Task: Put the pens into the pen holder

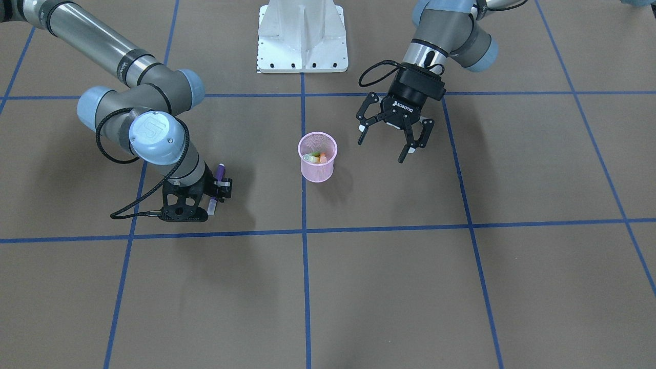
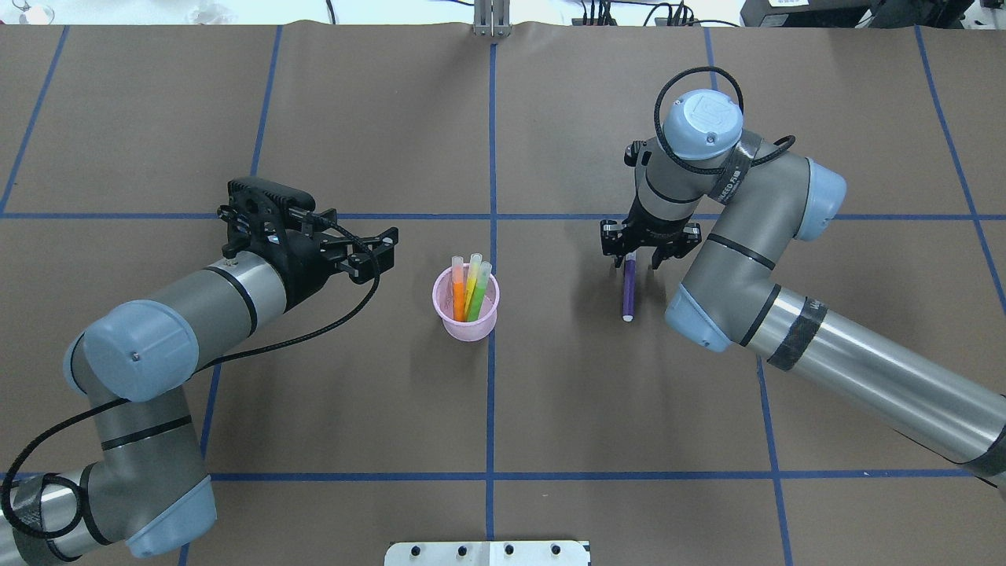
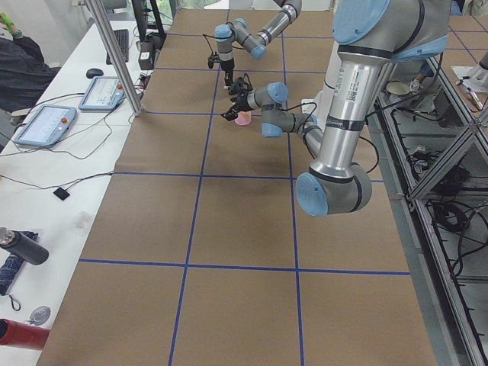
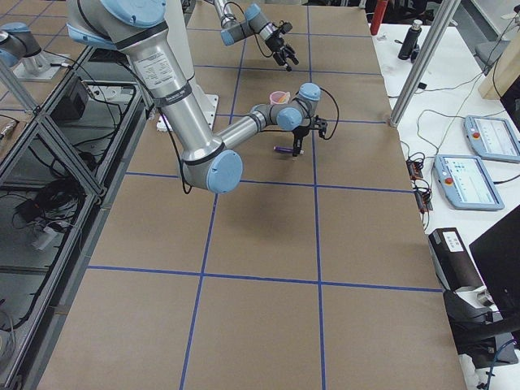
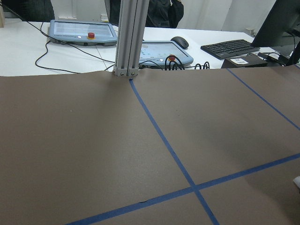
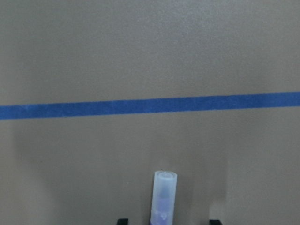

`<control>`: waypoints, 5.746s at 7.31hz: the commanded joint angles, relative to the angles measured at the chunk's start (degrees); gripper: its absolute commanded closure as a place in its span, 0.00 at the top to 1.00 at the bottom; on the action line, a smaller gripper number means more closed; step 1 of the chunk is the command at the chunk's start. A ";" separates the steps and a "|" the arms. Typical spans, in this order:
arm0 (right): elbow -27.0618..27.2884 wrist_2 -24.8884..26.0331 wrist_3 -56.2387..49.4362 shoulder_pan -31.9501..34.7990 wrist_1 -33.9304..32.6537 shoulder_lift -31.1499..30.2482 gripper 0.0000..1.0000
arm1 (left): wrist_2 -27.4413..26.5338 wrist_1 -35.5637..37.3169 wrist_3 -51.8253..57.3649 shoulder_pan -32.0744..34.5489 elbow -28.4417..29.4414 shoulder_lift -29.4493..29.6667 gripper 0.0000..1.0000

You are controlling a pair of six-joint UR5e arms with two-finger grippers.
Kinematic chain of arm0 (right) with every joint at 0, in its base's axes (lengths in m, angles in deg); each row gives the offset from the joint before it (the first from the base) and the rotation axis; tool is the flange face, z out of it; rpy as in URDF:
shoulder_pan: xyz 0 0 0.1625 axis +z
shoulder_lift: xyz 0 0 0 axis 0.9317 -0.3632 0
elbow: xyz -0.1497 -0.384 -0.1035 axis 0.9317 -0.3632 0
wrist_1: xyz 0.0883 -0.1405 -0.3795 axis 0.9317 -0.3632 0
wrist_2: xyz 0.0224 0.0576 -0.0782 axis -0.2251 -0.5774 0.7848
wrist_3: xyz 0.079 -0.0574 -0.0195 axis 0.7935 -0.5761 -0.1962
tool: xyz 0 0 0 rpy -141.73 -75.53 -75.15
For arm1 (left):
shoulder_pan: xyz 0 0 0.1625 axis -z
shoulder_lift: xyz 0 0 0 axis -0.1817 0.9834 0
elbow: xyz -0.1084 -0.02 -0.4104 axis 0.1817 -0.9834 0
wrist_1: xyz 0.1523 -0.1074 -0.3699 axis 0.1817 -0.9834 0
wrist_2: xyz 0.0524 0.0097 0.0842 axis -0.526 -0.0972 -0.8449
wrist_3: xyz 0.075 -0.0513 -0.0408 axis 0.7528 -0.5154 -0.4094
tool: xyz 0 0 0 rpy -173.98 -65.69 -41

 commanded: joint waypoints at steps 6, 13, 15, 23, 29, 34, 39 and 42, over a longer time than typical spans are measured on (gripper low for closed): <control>-0.49 0.57 -0.26 -0.28 0.00 0.44 0.00 | 0.05 -0.09 0.00 0.06 0.50 0.00 0.99; 18.22 5.57 0.52 5.25 11.87 0.18 0.00 | 13.20 1.31 0.35 9.26 0.76 -4.38 0.99; 19.46 15.73 0.53 3.17 24.55 -0.52 0.00 | 13.94 1.67 3.08 11.48 1.90 -4.57 0.99; 13.05 35.37 -8.88 -14.51 43.15 0.27 0.00 | 13.50 1.67 2.64 12.10 8.06 -3.95 0.99; 7.60 39.24 -8.96 -18.73 43.15 2.73 0.00 | 13.50 1.76 2.37 12.10 9.11 -3.87 0.99; 16.51 35.75 -4.86 -17.17 25.37 3.17 1.00 | 19.77 2.19 3.34 17.34 9.29 -3.95 0.99; 22.28 -12.33 -19.10 17.43 -6.22 -8.20 1.00 | 51.41 41.58 38.51 44.83 9.20 4.12 1.00; 18.52 -12.27 -46.64 30.80 -23.22 -13.53 1.00 | 57.44 60.99 61.01 55.74 13.67 9.06 1.00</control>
